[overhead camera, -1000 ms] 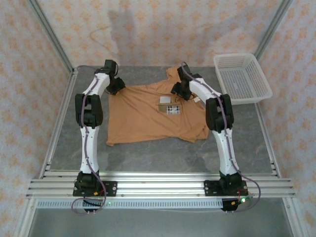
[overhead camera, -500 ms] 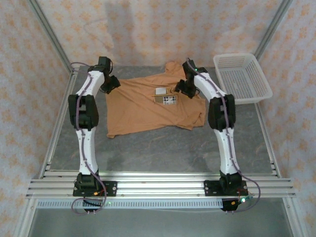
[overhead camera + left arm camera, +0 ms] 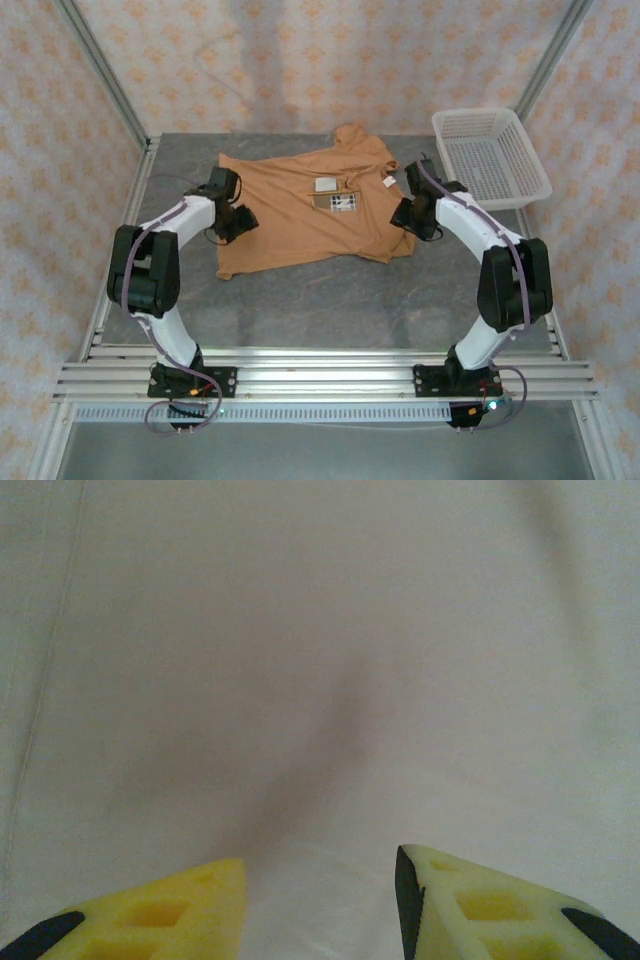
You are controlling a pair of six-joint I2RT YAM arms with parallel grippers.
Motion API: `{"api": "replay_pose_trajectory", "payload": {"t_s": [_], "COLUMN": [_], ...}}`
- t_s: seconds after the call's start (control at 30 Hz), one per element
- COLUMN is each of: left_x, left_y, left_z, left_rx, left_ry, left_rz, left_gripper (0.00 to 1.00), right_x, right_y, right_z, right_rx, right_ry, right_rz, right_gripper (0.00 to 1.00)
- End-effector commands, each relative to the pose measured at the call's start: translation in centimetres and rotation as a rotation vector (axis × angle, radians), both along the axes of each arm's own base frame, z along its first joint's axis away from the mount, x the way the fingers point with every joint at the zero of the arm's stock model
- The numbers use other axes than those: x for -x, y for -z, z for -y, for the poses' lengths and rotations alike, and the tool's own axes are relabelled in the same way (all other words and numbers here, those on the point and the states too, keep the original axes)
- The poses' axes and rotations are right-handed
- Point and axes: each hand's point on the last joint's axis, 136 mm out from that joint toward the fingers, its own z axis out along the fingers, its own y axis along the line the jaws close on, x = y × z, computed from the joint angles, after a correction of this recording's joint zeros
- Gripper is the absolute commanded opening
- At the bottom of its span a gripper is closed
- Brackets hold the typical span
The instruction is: Fold the inside-out t-shirt
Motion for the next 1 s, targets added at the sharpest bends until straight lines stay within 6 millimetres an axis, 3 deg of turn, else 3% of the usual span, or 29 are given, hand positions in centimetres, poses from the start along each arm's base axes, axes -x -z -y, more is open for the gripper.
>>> {"api": "replay_pose_trajectory", "payload": {"t_s": [0.0,0.2,0.47,0.6,0.67,0.77,0.87,0.97], "left_x": [-0.7,0.1,-0.3,-0.3,-0.3,-0.4,-0.5,-0.4], "left_y": [-0.8,-0.4,-1.2,-0.7,-0.1,0.6,1.4,2.4], "left_z": [0.1,-0.1,-0.4,-1.1,-1.8,-2.8,-3.3,-3.4], "left_rx": [0.008,-0.003,-0.020,-0.032,-0.040,-0.049,-0.070,-0.079], "left_ry": [0.011,0.019,0.024,0.003,-0.023,-0.059,-0.069,-0.061], "left_rz": [0.061,0.049,0.054,0.045,0.029,0.013,-0.014,-0.053], "left_gripper": [0.45,0.45,0.45,0.45,0.45,0.45,0.45,0.45], "right_x": [-1.9,-3.6,-3.9,-3.4,-2.5,0.1,4.4,9.4], "right_y": [0.7,2.7,4.3,3.9,2.9,1.1,0.0,0.6], "right_z": [0.1,-0.3,0.0,0.2,0.4,0.5,0.5,-0.2], "right_rx": [0.009,0.015,0.040,0.042,0.044,0.018,-0.030,-0.099], "right_ry": [0.027,0.033,0.054,0.056,0.058,0.055,0.060,0.076], "right_rz": [0.043,0.006,-0.038,-0.045,-0.047,-0.044,-0.049,-0.067], "right_gripper": [0.52,0.52,0.50,0.11,0.01,0.01,0.01,0.01]}}
